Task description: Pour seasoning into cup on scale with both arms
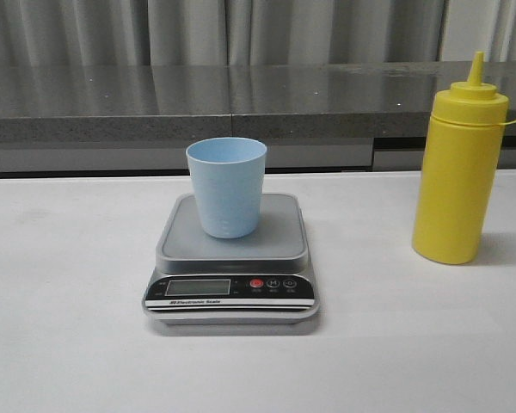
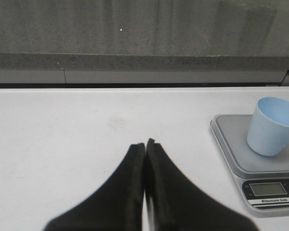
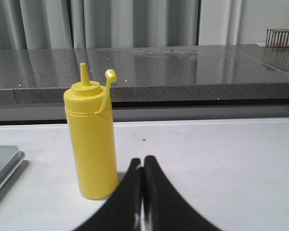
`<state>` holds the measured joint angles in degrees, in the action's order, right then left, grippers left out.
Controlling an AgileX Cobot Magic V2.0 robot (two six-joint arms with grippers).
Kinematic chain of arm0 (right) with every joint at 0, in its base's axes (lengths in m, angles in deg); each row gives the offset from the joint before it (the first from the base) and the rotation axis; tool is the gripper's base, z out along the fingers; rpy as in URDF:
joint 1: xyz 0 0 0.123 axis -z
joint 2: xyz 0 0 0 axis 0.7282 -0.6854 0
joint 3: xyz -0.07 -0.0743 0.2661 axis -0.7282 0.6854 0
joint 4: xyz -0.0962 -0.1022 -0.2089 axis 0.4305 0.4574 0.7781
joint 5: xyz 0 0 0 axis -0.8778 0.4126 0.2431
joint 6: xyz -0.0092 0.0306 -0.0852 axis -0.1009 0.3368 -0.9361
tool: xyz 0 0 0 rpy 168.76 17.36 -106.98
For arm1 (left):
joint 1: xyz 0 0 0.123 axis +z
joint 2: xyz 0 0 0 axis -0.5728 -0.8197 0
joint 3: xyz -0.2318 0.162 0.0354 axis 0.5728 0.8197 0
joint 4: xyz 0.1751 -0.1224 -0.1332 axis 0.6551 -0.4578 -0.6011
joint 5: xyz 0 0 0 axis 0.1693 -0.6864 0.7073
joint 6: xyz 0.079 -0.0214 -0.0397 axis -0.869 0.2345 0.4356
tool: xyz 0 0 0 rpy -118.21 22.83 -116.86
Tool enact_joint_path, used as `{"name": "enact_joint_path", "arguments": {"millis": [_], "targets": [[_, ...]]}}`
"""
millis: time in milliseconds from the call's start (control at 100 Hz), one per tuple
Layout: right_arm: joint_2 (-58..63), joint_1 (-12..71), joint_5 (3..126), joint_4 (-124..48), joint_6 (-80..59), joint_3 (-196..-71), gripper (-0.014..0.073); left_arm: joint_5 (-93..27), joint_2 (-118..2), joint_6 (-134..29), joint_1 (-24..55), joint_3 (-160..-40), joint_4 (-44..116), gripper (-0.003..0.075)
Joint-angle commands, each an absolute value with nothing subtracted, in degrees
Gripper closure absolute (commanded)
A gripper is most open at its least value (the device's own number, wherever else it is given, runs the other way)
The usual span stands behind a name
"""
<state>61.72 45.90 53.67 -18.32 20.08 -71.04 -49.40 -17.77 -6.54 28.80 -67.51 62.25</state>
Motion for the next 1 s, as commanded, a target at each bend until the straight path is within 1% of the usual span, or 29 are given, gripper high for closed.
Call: {"name": "enact_joint_path", "arguments": {"millis": [0, 180, 320, 430, 560, 690, 750, 810, 990], "targets": [[63.1, 46.2, 49.4, -17.6, 19.5, -72.1, 0.0661, -44.3, -18.0, -6.1, 28.9, -67.4, 62.2, 0.0741], [63.1, 46.2, 49.4, -17.6, 19.5, -72.1, 0.0661, -39.9, -14.5, -6.1, 29.9, -62.4, 62.2, 0.0741], [63.1, 46.2, 49.4, -17.6, 19.5, -72.1, 0.0661, -28.9, -10.7, -8.4, 31.6, -54.9, 62.2, 0.0741], [63.1, 46.2, 49.4, -17.6, 19.5, -72.1, 0.0661, -22.9, -7.8, -9.8, 33.5, -49.2, 62.2, 0.0741], [63.1, 46.2, 49.4, -17.6, 19.5, -72.1, 0.0661, -22.2, -3.5, -9.8, 35.2, -45.0, 62.2, 0.0741], [63.1, 46.2, 49.4, -17.6, 19.5, -72.1, 0.0661, -22.1, 1.5, -9.8, 35.2, -42.0, 62.2, 0.0741], [63.1, 46.2, 49.4, -17.6, 19.5, -72.1, 0.0661, -20.2, 1.1, -9.8, 35.2, -40.5, 62.2, 0.0741], [63.1, 46.2, 49.4, -17.6, 19.5, -72.1, 0.0661, -21.9, 1.3, -9.8, 35.2, -40.2, 62.2, 0.0741], [63.1, 46.2, 49.4, -17.6, 19.5, -72.1, 0.0661, -22.0, 1.3, -9.8, 35.2, -40.2, 62.2, 0.0741]]}}
